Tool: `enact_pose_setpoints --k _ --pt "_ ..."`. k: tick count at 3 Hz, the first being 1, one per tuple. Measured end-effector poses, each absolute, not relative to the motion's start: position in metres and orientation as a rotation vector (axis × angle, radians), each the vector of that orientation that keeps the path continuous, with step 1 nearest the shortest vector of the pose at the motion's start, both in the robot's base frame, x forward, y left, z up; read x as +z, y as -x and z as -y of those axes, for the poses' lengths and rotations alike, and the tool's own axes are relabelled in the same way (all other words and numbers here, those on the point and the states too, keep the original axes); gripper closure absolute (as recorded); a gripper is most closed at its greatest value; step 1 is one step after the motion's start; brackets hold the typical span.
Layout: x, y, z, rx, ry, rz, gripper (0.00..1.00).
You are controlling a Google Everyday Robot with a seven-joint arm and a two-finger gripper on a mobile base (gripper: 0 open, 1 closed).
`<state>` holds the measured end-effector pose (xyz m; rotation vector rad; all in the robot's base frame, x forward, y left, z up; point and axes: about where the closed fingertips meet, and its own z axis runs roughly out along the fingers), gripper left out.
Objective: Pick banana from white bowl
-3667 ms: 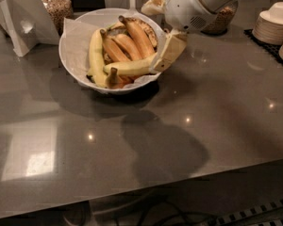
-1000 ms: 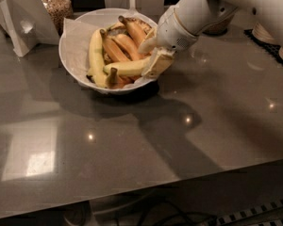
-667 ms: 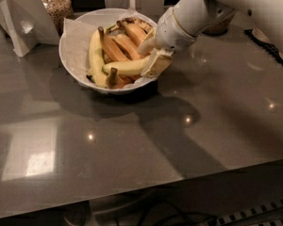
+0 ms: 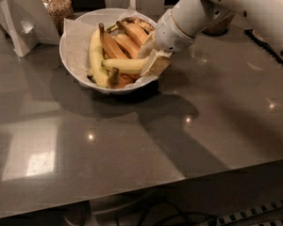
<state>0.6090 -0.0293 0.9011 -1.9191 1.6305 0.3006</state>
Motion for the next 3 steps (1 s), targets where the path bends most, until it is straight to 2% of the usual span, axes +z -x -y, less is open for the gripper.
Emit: enact_pose_setpoints --k 1,2,3 --pt "0.913 -0.603 0.027 0.288 1.93 -1.617 0.95" --pt "0.939 -0.592 0.022 0.254 1.947 -1.58 1.0" --pt "0.97 -0.58 0.022 0.21 1.966 -1.538 1.0"
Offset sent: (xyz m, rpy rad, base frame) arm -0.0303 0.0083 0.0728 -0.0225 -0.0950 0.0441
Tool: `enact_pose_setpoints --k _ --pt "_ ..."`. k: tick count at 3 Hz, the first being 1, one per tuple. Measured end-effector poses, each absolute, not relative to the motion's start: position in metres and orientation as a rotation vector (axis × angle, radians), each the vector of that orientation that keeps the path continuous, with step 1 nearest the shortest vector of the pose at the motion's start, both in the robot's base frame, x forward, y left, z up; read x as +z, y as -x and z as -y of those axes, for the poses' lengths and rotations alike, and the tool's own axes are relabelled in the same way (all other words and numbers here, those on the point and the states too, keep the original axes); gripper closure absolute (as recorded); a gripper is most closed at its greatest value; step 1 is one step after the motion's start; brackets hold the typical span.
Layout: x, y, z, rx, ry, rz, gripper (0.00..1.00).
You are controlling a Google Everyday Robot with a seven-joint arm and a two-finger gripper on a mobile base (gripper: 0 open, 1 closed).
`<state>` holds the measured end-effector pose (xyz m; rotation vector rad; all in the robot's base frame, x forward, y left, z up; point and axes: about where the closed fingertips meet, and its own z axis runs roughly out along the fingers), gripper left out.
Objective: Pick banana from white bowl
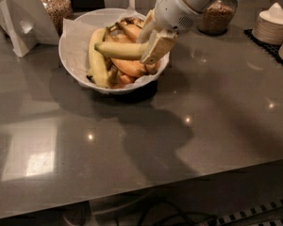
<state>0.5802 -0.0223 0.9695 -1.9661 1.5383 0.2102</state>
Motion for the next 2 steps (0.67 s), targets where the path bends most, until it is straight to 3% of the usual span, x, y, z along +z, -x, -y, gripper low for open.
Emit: enact_pose_setpoints --k 2 --pt "1.012 -0.541 0.034 0.334 1.915 -1.385 1.0"
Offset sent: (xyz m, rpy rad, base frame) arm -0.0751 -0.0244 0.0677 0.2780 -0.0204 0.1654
